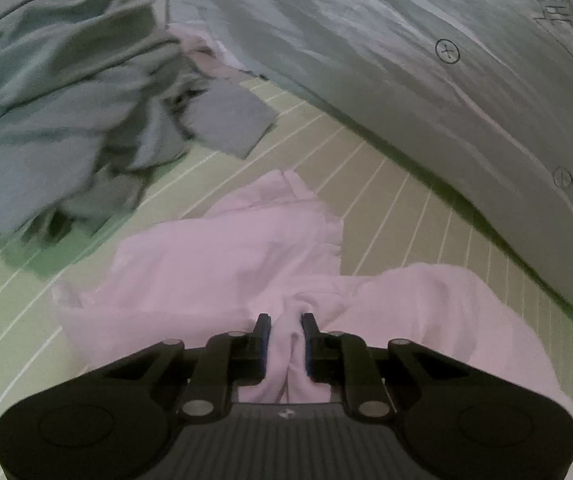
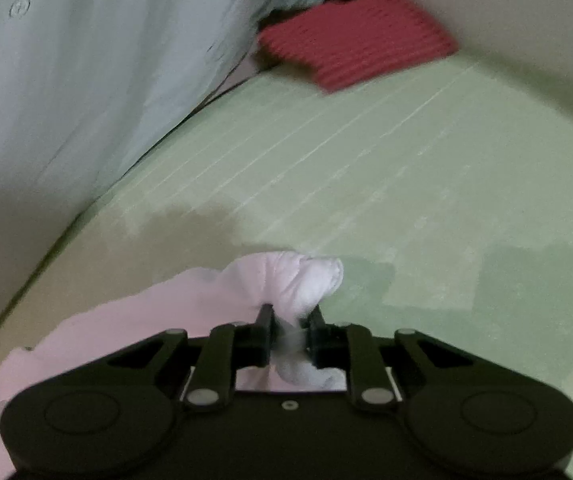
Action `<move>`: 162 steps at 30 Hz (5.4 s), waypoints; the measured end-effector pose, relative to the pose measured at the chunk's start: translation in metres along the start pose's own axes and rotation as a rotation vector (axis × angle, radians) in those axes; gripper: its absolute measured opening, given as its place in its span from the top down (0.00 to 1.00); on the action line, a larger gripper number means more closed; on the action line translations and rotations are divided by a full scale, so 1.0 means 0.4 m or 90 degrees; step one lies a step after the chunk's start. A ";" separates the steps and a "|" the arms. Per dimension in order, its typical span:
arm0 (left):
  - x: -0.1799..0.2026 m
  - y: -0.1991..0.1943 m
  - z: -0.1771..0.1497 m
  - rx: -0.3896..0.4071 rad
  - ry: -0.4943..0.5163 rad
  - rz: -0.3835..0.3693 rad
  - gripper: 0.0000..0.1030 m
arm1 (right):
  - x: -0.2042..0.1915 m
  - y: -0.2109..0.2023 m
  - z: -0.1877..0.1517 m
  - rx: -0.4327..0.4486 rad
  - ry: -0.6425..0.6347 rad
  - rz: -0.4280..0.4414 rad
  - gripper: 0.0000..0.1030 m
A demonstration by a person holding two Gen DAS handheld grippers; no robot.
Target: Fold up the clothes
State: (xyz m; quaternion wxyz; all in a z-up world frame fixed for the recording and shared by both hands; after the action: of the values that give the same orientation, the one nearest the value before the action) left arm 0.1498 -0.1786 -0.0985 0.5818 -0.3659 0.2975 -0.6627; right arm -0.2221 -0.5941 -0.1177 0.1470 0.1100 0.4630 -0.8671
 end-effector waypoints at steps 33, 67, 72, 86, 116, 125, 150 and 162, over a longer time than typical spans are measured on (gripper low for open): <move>0.217 -0.200 0.308 0.249 0.023 -0.025 0.75 | -0.223 -0.202 0.410 0.430 -0.185 0.058 0.61; 0.247 0.249 0.251 0.017 0.035 0.005 0.24 | -0.426 0.461 0.333 -0.036 -0.186 0.065 0.23; 0.250 0.241 0.244 0.020 0.025 -0.046 0.82 | -0.418 0.457 0.328 -0.032 -0.191 0.082 0.82; 0.175 -0.180 0.034 0.163 0.078 -0.093 1.00 | -0.131 -0.136 0.195 0.175 -0.230 0.112 0.95; 0.255 -0.012 0.106 0.066 0.037 -0.104 0.25 | 0.077 0.032 0.166 0.021 0.021 -0.018 0.17; 0.317 -0.039 0.105 0.097 0.110 -0.083 0.96 | 0.046 0.067 0.176 0.013 -0.027 -0.003 0.59; 0.056 -0.425 -0.390 0.080 -0.033 0.002 0.77 | 0.115 -0.063 0.060 -0.013 -0.230 0.036 0.81; 0.131 -0.237 -0.154 0.044 0.002 -0.167 0.36 | 0.073 -0.065 0.030 -0.035 -0.158 -0.015 0.27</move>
State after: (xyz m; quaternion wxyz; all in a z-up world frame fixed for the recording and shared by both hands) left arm 0.0432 -0.2185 -0.0479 0.5020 -0.3802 0.2254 -0.7434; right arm -0.2594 -0.5950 -0.1006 0.1960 -0.0075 0.4662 -0.8626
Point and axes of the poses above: each gripper's, at about its wrist camera, not at the fingertips, and y roughly the way its jaws point, x to its right, z to its top, the point moved 1 cm from there along y, roughly the way its jaws point, and after that the axes turned 6 degrees about y, right-handed, at the moved point
